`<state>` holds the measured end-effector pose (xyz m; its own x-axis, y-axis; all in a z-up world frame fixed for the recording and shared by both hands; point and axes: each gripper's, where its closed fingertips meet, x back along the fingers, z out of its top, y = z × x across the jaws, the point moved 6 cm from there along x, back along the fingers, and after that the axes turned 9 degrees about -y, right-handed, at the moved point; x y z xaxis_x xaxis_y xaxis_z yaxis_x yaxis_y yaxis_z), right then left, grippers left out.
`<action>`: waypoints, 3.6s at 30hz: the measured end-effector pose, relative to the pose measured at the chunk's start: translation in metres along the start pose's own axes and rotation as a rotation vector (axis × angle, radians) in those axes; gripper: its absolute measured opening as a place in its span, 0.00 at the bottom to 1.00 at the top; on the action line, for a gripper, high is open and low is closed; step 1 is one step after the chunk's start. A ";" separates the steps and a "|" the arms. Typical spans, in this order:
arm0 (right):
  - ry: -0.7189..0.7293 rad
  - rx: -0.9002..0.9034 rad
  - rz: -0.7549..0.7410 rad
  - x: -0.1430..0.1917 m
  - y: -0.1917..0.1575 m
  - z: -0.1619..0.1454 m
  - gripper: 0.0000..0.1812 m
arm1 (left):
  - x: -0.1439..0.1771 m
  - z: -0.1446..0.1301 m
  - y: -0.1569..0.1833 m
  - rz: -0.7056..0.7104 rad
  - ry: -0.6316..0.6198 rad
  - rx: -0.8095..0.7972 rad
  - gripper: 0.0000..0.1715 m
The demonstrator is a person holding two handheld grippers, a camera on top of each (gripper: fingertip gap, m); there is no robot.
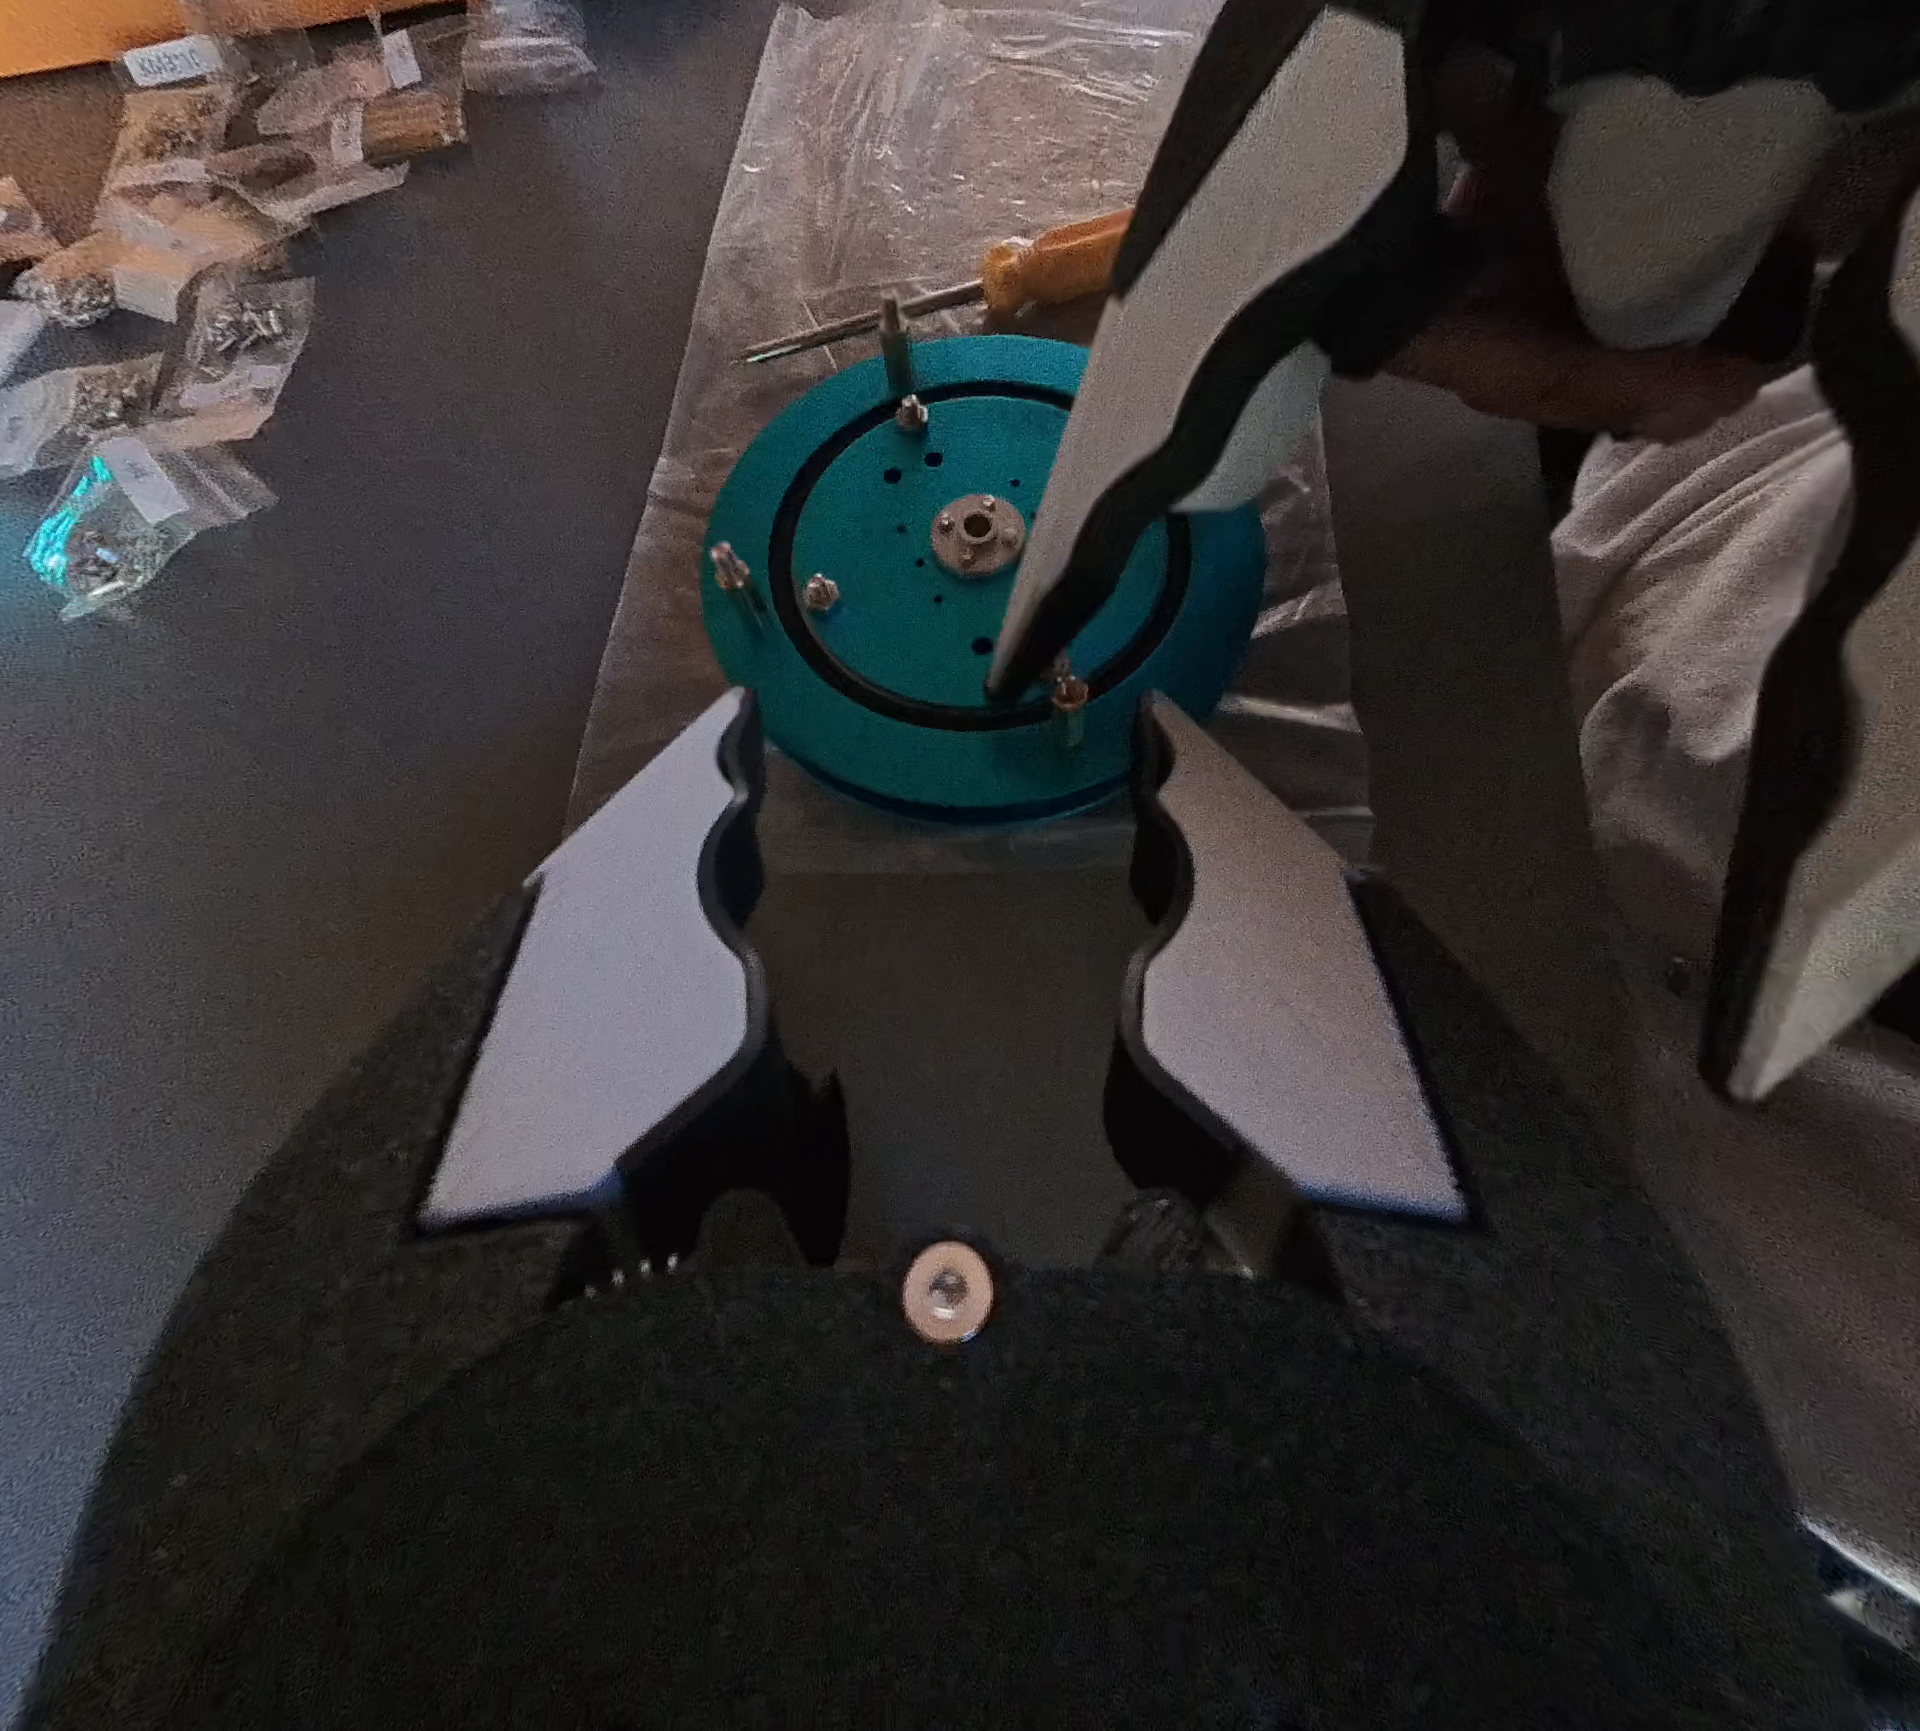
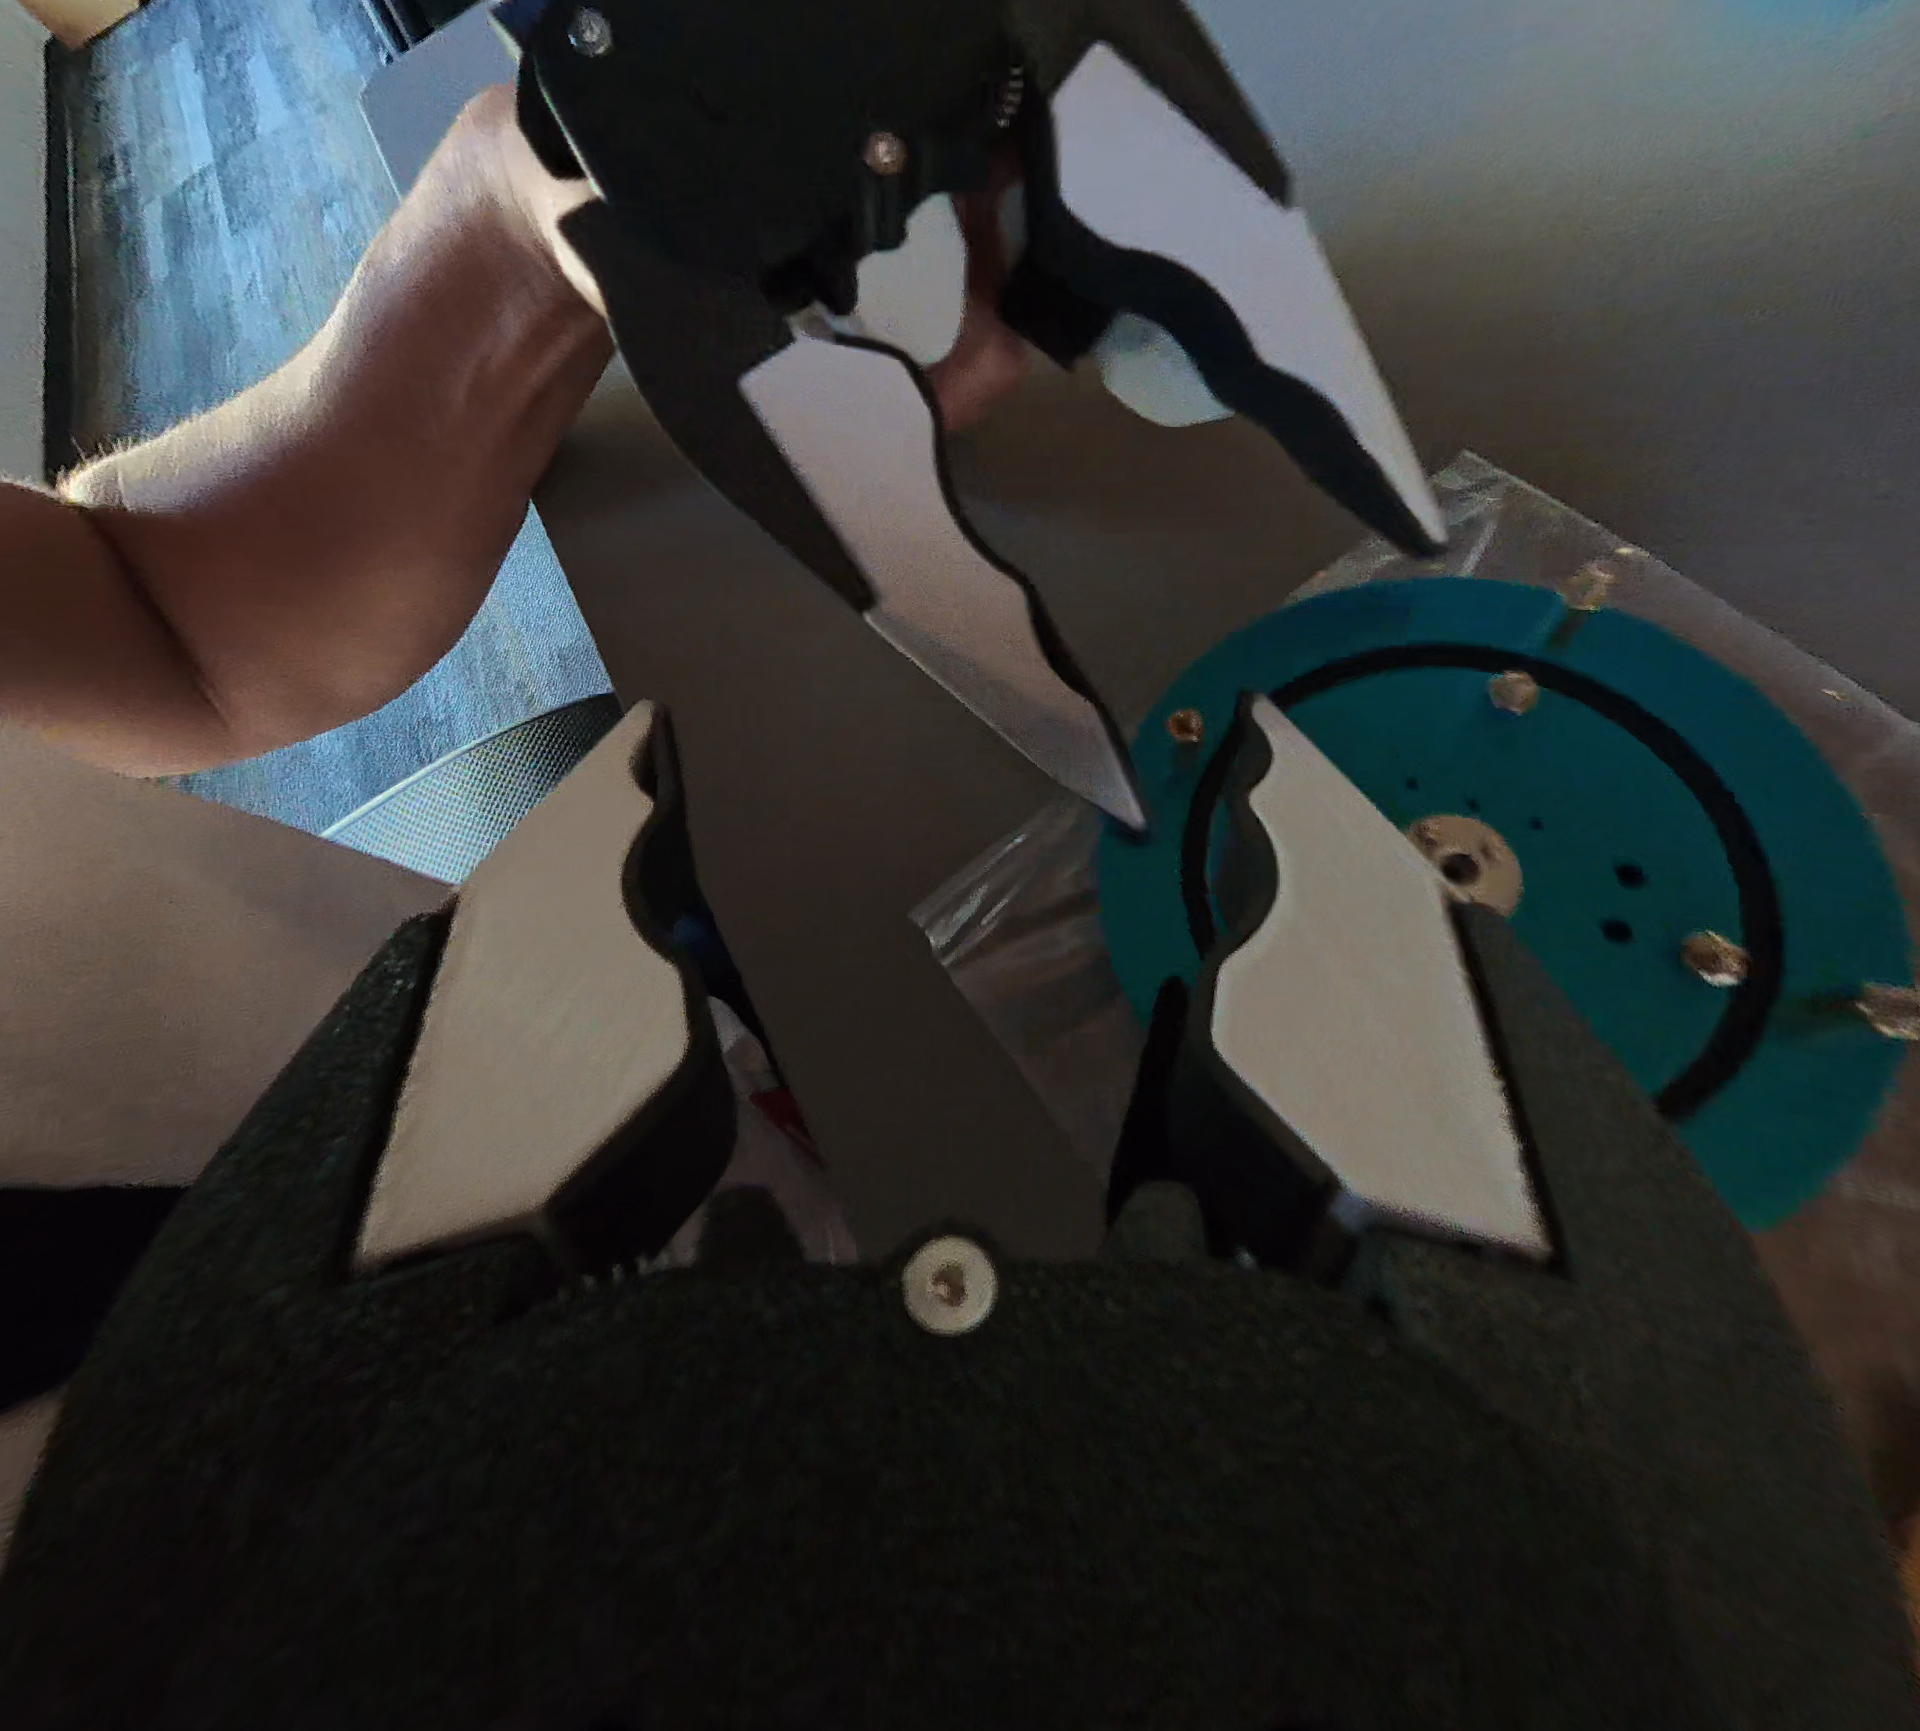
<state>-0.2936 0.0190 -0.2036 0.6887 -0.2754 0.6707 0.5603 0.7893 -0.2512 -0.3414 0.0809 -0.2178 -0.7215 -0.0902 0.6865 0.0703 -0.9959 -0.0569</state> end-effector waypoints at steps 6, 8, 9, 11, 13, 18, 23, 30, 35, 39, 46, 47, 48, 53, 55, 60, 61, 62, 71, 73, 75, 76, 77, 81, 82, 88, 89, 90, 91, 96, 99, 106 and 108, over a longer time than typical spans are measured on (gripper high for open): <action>-0.016 -0.032 0.072 0.014 -0.013 -0.015 0.50 | 0.019 -0.022 -0.024 0.077 0.004 0.101 0.40; -0.008 -0.021 0.002 0.020 -0.005 -0.015 0.51 | 0.023 -0.021 -0.018 0.028 0.035 0.106 0.39; -0.011 -0.006 -0.027 0.018 -0.001 -0.013 0.52 | 0.021 -0.017 -0.013 0.003 0.047 0.093 0.40; -0.018 0.001 0.002 0.009 0.000 -0.006 0.55 | 0.014 -0.008 -0.004 -0.025 0.049 0.058 0.41; -0.031 0.008 0.037 -0.003 -0.001 -0.002 0.56 | 0.004 -0.001 0.002 -0.033 0.022 0.023 0.42; -0.038 -0.010 0.074 0.004 -0.009 -0.013 0.56 | 0.015 -0.018 -0.019 0.043 -0.001 0.089 0.42; -0.011 -0.023 0.037 0.015 -0.001 -0.010 0.55 | 0.025 -0.018 -0.014 0.006 0.055 0.095 0.40; -0.034 0.012 0.068 0.008 -0.009 -0.010 0.53 | 0.000 0.005 0.015 -0.050 0.042 -0.010 0.44; -0.019 -0.031 0.102 0.017 -0.013 -0.022 0.50 | 0.006 -0.007 -0.004 0.010 0.011 0.038 0.48; 0.047 -0.061 0.062 0.029 -0.008 -0.022 0.51 | 0.021 -0.011 -0.007 0.000 0.075 0.069 0.46; -0.012 0.011 0.024 -0.001 -0.011 -0.008 0.57 | 0.004 0.000 -0.004 0.016 0.019 0.013 0.51; -0.009 0.010 0.019 -0.001 -0.012 -0.010 0.57 | 0.006 -0.002 -0.006 0.017 0.014 0.019 0.54; -0.012 0.009 0.009 0.001 -0.012 -0.012 0.56 | 0.008 -0.005 -0.010 0.030 0.012 0.030 0.54; 0.021 -0.045 0.056 0.020 -0.013 -0.019 0.52 | 0.030 -0.019 -0.025 0.087 0.050 0.103 0.47; 0.025 -0.031 0.022 0.020 -0.007 -0.015 0.52 | 0.030 -0.014 -0.012 0.030 0.070 0.078 0.48; -0.012 -0.007 0.064 -0.001 -0.011 -0.007 0.55 | 0.003 -0.005 -0.001 -0.003 0.001 0.025 0.50; -0.014 -0.008 0.058 -0.002 -0.011 -0.009 0.56 | 0.003 -0.005 -0.003 0.010 -0.005 0.020 0.52; -0.018 -0.007 0.045 0.000 -0.011 -0.011 0.55 | 0.007 -0.006 -0.007 0.025 -0.006 0.023 0.55; -0.013 -0.020 0.065 0.014 -0.011 -0.013 0.52 | 0.021 -0.009 -0.002 0.008 0.053 0.057 0.48; -0.018 0.004 0.058 0.011 -0.012 -0.011 0.53 | 0.015 0.000 0.009 -0.029 0.069 0.028 0.50; -0.020 0.000 0.072 0.006 -0.013 -0.012 0.53 | 0.006 0.004 0.010 -0.009 0.053 0.012 0.50; -0.019 -0.006 0.084 0.004 -0.014 -0.013 0.54 | 0.001 0.003 0.007 0.007 0.032 0.013 0.50; -0.015 -0.008 0.084 0.004 -0.013 -0.014 0.54 | -0.002 0.001 0.004 0.015 0.008 0.019 0.53; -0.002 -0.057 0.150 0.018 -0.019 -0.023 0.49 | 0.018 -0.015 -0.021 0.090 -0.010 0.075 0.55; 0.008 -0.076 0.147 0.022 -0.019 -0.024 0.50 | 0.024 -0.019 -0.026 0.099 0.001 0.097 0.54; 0.055 0.022 0.023 0.024 -0.013 -0.001 0.56 | 0.029 -0.019 -0.022 0.069 0.008 0.082 0.54; 0.055 0.037 0.016 0.020 -0.010 0.004 0.56 | 0.026 -0.017 -0.021 0.065 -0.003 0.070 0.54; 0.044 0.048 0.015 0.015 -0.007 0.008 0.56 | 0.023 -0.016 -0.022 0.070 -0.012 0.059 0.54; 0.022 0.046 0.008 0.010 -0.003 0.011 0.54 | 0.020 -0.014 -0.022 0.069 -0.018 0.050 0.54; -0.088 0.000 0.029 -0.003 0.003 0.013 0.56 | 0.009 -0.006 -0.018 0.001 -0.018 0.029 0.54; -0.138 0.000 0.022 0.005 0.008 0.016 0.55 | 0.010 -0.008 -0.024 0.029 -0.054 0.029 0.54; 0.021 0.241 0.020 0.052 0.052 0.023 0.43 | 0.053 -0.010 -0.003 0.187 0.141 0.355 0.36; 0.041 0.350 0.176 0.053 0.059 0.020 0.43 | 0.050 -0.009 0.021 0.303 0.177 0.401 0.26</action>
<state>-0.2335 0.0617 -0.1683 0.7819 -0.1347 0.6086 0.2454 0.9640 -0.1020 -0.3827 0.0552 -0.1911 -0.7310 -0.4077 0.5471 0.5264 -0.8472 0.0719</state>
